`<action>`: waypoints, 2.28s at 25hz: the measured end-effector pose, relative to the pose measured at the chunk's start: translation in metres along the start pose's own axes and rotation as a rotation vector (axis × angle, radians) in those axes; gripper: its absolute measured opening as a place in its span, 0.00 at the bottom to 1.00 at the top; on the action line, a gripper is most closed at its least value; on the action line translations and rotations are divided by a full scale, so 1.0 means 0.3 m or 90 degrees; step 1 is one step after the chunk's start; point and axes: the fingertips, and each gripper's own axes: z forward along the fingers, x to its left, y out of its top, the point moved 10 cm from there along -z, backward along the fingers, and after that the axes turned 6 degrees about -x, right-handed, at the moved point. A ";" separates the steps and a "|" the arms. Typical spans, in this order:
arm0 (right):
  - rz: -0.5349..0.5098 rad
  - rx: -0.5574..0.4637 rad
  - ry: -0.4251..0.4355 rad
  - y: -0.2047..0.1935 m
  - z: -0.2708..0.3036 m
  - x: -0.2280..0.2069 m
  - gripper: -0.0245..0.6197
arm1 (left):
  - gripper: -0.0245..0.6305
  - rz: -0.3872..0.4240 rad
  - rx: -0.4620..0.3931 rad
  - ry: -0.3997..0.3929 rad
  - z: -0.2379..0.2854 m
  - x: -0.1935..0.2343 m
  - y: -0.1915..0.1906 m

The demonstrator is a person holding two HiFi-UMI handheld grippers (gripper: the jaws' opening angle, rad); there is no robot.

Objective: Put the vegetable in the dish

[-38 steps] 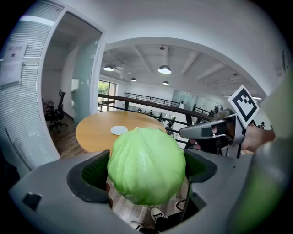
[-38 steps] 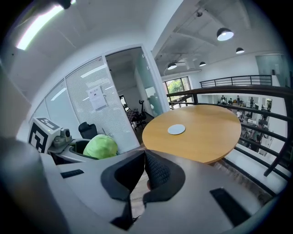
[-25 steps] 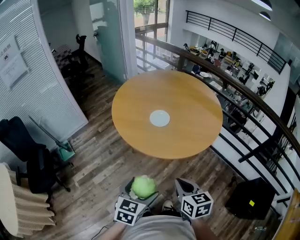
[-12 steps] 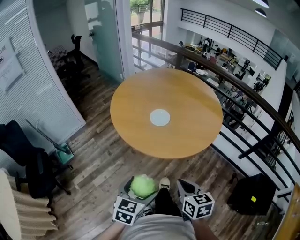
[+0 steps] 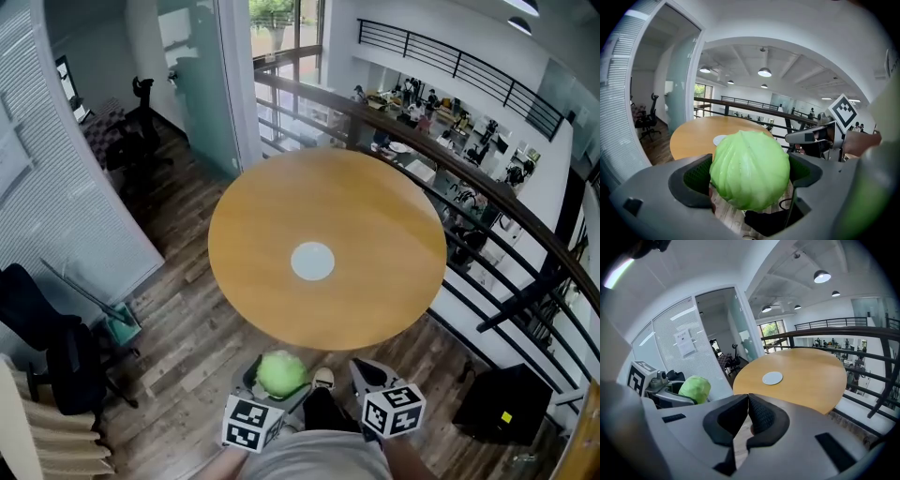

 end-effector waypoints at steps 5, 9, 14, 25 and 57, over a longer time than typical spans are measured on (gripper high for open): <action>-0.003 -0.005 0.009 0.127 0.138 -0.125 0.08 | 0.78 -0.008 -0.002 0.010 0.159 0.069 0.097; -0.010 -0.006 0.019 0.230 0.240 -0.215 0.08 | 0.78 -0.020 -0.005 0.022 0.274 0.114 0.184; -0.012 -0.004 0.034 0.314 0.324 -0.320 0.08 | 0.78 -0.031 -0.003 0.042 0.394 0.137 0.252; -0.004 0.010 0.050 0.372 0.449 -0.406 0.08 | 0.78 -0.038 0.009 0.065 0.514 0.211 0.308; 0.053 0.028 -0.010 0.406 0.729 -0.456 0.08 | 0.78 0.017 0.085 -0.005 0.829 0.473 0.377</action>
